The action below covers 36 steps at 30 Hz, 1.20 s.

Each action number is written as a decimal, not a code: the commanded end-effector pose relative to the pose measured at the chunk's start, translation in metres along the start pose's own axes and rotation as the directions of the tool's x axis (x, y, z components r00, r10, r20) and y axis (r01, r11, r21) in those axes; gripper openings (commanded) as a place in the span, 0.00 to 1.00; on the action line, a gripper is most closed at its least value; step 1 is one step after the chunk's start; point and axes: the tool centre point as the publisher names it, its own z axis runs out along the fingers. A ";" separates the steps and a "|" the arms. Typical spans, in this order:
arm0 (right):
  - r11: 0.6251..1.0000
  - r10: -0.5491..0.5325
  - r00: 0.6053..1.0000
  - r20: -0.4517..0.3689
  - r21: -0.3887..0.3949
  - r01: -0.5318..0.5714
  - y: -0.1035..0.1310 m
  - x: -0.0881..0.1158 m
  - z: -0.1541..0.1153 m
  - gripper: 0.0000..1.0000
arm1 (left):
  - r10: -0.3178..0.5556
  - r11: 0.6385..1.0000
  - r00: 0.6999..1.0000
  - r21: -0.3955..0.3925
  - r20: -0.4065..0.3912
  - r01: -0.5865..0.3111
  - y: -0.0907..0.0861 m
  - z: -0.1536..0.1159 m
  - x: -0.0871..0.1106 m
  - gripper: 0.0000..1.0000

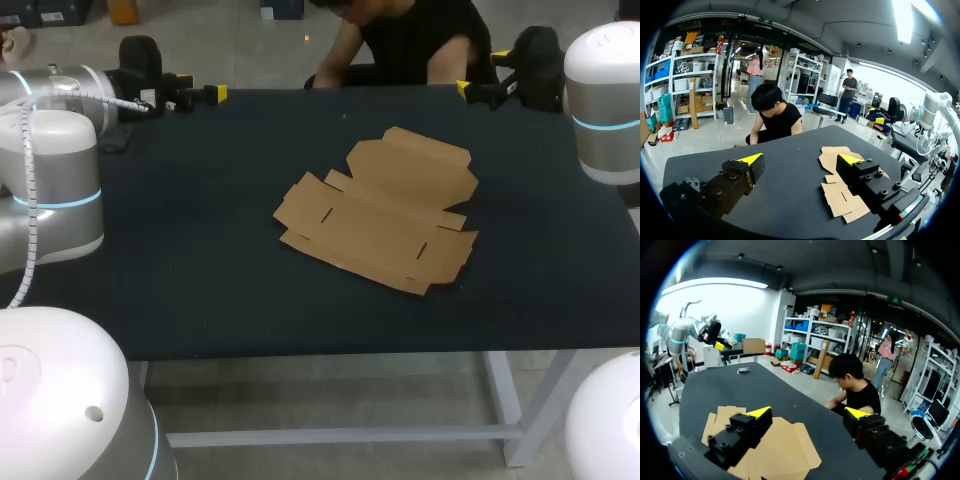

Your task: Assemble the packaging by folding the flat box into shape, placing the metal phone stand inside, and closing the box properly

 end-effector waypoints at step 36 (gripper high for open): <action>0.910 0.351 0.936 -0.033 0.247 -0.333 -0.020 0.003 -0.040 1.00 | -0.255 0.905 0.967 -0.352 0.003 0.240 0.004 -0.040 0.019 1.00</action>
